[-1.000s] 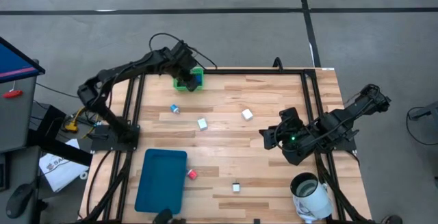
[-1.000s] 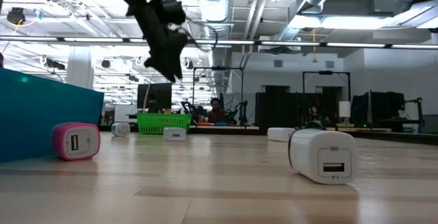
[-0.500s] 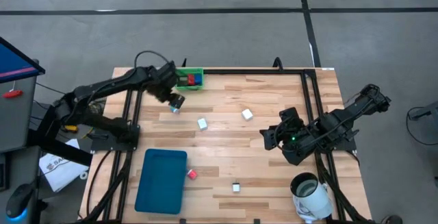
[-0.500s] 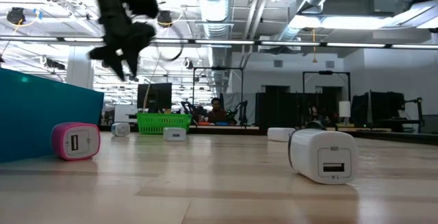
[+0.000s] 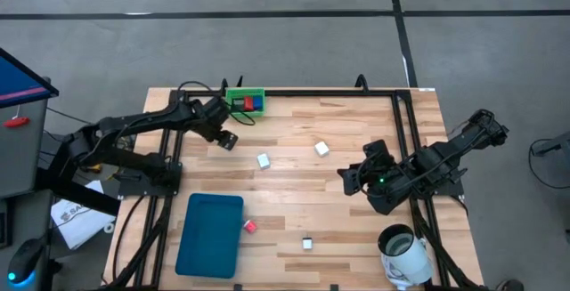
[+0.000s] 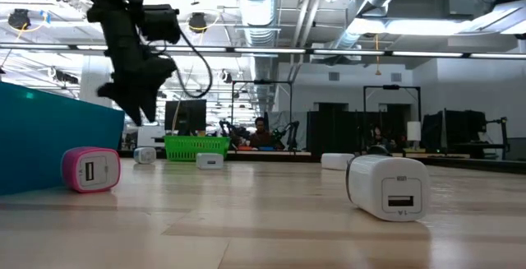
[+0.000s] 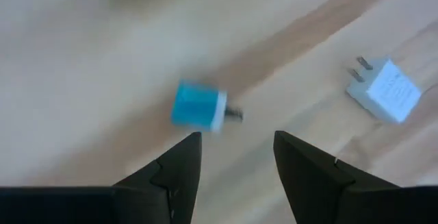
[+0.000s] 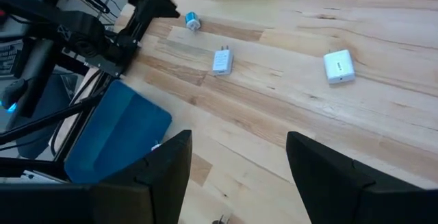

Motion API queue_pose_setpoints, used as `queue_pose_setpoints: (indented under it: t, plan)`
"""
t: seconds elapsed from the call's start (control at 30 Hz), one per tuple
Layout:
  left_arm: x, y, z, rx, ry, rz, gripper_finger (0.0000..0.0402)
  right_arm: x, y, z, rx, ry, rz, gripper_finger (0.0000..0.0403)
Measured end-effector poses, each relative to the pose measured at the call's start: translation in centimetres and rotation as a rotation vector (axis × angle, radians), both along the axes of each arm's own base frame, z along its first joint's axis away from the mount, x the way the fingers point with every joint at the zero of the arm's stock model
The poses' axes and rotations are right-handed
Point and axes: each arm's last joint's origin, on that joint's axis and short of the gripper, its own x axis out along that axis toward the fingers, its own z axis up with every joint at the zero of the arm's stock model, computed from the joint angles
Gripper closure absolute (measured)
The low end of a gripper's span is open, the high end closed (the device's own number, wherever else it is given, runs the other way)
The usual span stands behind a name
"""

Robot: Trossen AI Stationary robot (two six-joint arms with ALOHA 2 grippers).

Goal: Pick & Place Office items
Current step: Put the left light blue charger adapter into the blue bin

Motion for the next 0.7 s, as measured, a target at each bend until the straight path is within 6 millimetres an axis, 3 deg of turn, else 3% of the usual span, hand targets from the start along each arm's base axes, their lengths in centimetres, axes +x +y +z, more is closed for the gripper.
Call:
queue_pose_setpoints:
  t: [0.17,0.37,0.53,0.7]
  plan:
    - [0.3,0.1,0.2,0.167,0.067,-0.408,0.0207,0.2,0.1,0.1,0.019,-0.022,0.002,0.0173]
    - [-0.1,-0.6,-0.7,0.184,0.22,-0.869,0.014,0.4,0.2,0.2,0.023,-0.037,0.013,0.0173]
    - [0.2,-0.6,-2.6,0.177,0.448,-1.094,0.0089,0.5,0.0,0.2,0.022,-0.041,0.002,0.0173]
    - [1.5,-0.6,-4.1,0.26,0.617,-1.263,0.0071,0.6,-0.1,0.2,0.023,-0.044,-0.009,0.0173]
